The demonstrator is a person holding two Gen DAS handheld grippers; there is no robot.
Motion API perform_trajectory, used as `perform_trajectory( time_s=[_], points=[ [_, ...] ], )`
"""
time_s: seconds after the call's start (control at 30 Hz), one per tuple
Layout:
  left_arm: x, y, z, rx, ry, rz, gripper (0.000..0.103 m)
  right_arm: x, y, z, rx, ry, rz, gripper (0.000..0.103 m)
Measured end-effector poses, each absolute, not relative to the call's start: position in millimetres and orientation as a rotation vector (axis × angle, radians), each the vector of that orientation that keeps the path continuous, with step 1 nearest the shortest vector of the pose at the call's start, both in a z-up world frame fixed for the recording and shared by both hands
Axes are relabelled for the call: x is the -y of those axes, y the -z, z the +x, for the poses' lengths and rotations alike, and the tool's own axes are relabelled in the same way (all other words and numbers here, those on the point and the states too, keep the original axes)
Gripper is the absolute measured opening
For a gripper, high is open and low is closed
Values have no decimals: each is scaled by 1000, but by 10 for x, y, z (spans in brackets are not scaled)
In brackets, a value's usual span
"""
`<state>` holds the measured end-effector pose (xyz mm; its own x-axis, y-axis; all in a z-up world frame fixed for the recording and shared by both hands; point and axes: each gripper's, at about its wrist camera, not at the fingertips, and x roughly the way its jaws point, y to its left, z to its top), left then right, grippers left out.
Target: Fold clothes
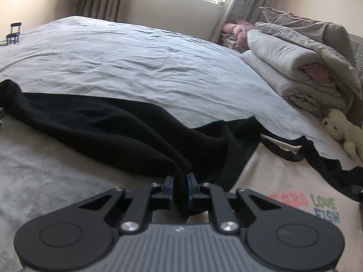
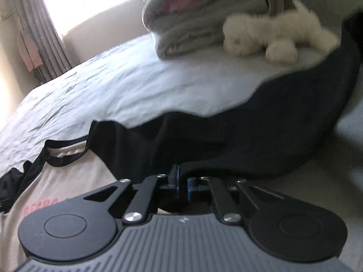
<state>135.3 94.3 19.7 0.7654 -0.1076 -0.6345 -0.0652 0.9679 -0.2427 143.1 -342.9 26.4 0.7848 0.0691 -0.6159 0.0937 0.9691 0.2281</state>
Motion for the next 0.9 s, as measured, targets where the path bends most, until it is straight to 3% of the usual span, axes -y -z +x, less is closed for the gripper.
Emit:
perform_trajectory(
  time_s=[0.33, 0.53, 0.67, 0.9],
  points=[
    [-877, -369, 1337, -690, -17, -178, 11, 3343, -485, 1359, -556, 98, 111, 4],
    [-956, -285, 1384, -740, -23, -215, 11, 3373, -185, 1520, -694, 132, 74, 4],
    [-968, -319, 1374, -739, -16, -221, 12, 3380, -444, 1435, -576, 88, 103, 4],
    [-958, -269, 1379, -758, -32, -206, 21, 3200, -95, 1586, -703, 121, -59, 5]
  ],
)
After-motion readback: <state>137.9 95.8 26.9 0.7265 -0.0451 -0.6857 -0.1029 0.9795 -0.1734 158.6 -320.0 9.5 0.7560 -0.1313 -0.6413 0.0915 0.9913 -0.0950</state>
